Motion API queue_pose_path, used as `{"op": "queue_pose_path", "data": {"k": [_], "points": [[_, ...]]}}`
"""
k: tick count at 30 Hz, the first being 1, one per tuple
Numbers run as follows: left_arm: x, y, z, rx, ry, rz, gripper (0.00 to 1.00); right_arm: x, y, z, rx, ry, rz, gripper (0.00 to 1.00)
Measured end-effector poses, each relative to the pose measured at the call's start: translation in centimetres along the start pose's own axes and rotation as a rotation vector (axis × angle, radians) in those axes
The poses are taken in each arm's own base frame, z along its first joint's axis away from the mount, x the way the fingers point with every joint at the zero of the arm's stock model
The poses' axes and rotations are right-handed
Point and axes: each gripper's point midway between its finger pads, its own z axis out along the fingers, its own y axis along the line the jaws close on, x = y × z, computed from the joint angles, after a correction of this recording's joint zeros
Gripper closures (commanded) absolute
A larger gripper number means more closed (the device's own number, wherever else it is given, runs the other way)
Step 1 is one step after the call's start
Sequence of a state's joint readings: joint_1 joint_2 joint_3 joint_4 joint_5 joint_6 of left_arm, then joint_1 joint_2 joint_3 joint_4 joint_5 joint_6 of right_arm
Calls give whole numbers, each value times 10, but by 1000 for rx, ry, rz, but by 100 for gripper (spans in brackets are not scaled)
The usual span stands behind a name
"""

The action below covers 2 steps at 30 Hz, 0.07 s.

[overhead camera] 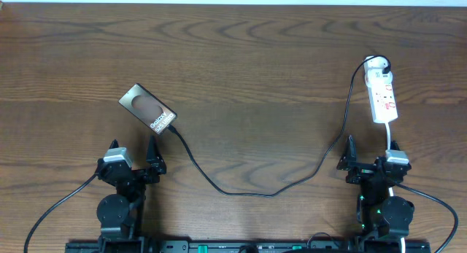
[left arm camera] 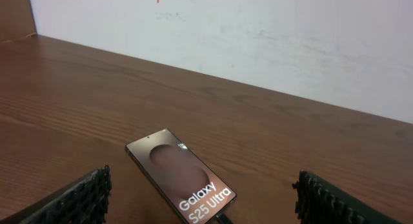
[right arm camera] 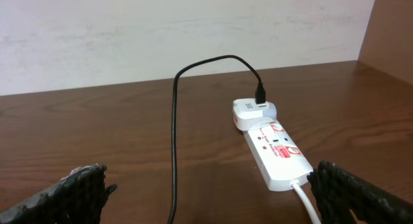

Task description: Plug charger to phone and switch on socket

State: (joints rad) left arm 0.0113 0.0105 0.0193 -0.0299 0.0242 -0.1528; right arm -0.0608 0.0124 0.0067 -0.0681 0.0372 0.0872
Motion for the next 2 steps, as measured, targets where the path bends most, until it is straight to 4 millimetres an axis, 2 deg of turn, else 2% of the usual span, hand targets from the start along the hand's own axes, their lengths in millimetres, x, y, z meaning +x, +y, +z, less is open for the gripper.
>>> {"op": "queue_pose_path", "data": {"k": [2], "points": [[0,0,0,0,0,0,11,0,0,0,0,0,0,1]]}}
